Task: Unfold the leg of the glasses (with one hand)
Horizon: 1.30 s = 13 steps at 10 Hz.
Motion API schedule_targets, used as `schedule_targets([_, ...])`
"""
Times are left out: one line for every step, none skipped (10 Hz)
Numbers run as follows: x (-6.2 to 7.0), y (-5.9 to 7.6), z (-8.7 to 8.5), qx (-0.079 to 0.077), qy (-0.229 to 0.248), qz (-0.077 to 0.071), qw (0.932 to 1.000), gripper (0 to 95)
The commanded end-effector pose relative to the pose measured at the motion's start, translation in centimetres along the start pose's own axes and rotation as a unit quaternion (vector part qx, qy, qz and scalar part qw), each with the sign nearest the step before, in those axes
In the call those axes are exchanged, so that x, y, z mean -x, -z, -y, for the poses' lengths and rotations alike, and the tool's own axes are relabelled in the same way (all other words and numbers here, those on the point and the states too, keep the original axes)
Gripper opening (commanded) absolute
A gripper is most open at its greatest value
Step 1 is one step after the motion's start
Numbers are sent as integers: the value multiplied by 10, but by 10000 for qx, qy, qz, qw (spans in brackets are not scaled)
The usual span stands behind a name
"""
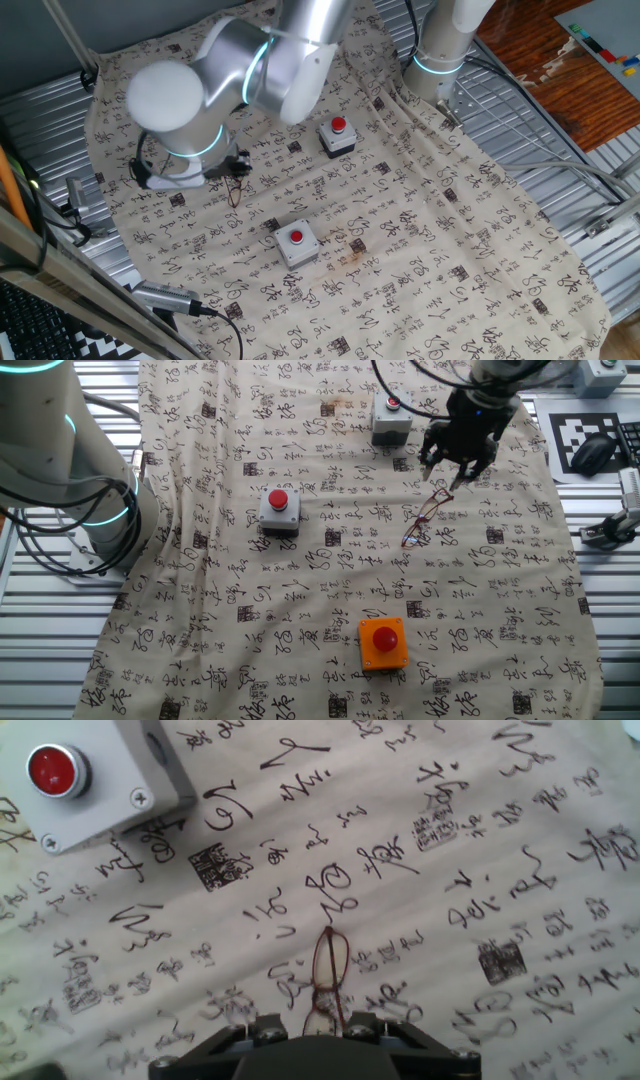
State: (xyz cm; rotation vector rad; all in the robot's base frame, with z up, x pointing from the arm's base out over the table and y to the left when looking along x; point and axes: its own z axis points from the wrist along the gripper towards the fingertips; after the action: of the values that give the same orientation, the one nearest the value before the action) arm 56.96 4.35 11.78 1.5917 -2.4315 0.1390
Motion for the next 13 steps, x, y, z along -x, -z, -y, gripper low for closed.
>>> schedule_targets([-11, 3, 0, -44, 43, 50, 10000, 190])
schedule_targets([-17, 6, 1, -57, 31, 58, 10000, 190])
schedule_targets([-25, 9, 1, -55, 31, 56, 10000, 0])
schedule_targets([-31, 12, 1, -57, 40, 49, 10000, 0])
schedule_targets([-39, 15, 0, -61, 30, 39, 10000, 0])
schedule_targets([-46, 14, -1, -54, 22, 56, 10000, 0])
schedule_targets([-51, 11, -3, -65, 36, 63, 10000, 0])
schedule_targets([-55, 7, -4, -147, 76, 81, 9998, 0])
schedule_targets([-55, 3, -2, -201, 142, 94, 9997, 0])
schedule_targets([-55, 0, 1, -221, 198, 100, 9995, 0])
schedule_targets([-56, -3, 3, -253, 255, 115, 9993, 0])
schedule_targets([-56, -6, 5, -283, 290, 124, 9991, 0])
schedule_targets([-56, -13, 11, -325, 331, 151, 9988, 0])
